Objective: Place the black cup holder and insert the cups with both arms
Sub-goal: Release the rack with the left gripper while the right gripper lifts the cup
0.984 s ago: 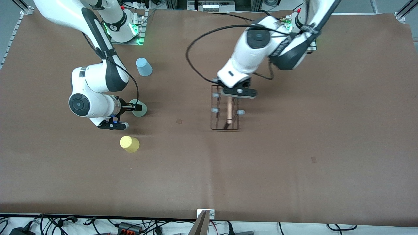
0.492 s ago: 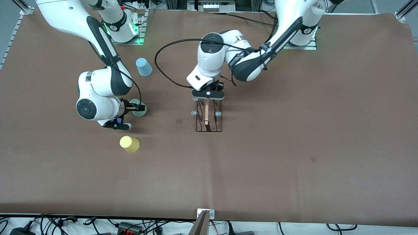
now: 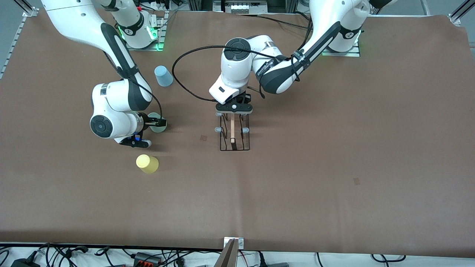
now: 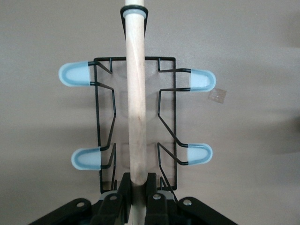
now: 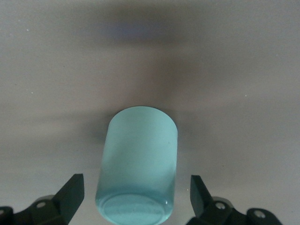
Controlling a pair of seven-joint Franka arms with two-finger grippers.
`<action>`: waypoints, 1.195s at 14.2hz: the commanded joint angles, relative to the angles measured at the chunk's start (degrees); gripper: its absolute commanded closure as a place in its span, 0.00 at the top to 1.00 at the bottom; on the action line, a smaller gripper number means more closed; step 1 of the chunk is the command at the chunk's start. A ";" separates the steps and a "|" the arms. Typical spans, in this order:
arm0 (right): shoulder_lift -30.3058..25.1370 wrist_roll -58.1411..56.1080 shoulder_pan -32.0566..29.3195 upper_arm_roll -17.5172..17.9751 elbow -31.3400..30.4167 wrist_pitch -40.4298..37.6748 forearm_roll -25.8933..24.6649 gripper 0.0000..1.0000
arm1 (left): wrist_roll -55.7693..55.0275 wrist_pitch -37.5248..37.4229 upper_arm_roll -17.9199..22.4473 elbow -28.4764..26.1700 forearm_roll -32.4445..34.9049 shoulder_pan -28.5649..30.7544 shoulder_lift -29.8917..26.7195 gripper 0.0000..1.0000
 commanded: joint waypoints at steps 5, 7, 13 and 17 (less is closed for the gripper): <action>-0.95 0.65 0.06 0.07 1.34 -1.22 0.88 0.26 | -0.59 -10.69 -2.24 4.22 -0.53 5.92 -3.76 1.00; -1.21 0.82 0.14 -0.01 6.94 -7.52 0.88 0.23 | -0.42 -14.04 -3.30 5.46 -1.60 9.79 -4.82 1.00; -1.12 0.73 3.82 0.16 21.56 -19.51 8.15 0.23 | 10.57 -21.68 -14.02 4.06 -1.60 30.34 -7.36 1.00; -2.18 9.59 11.81 0.16 23.14 -20.91 9.31 0.23 | 10.75 -29.15 -20.96 4.67 -1.60 41.16 -11.66 1.00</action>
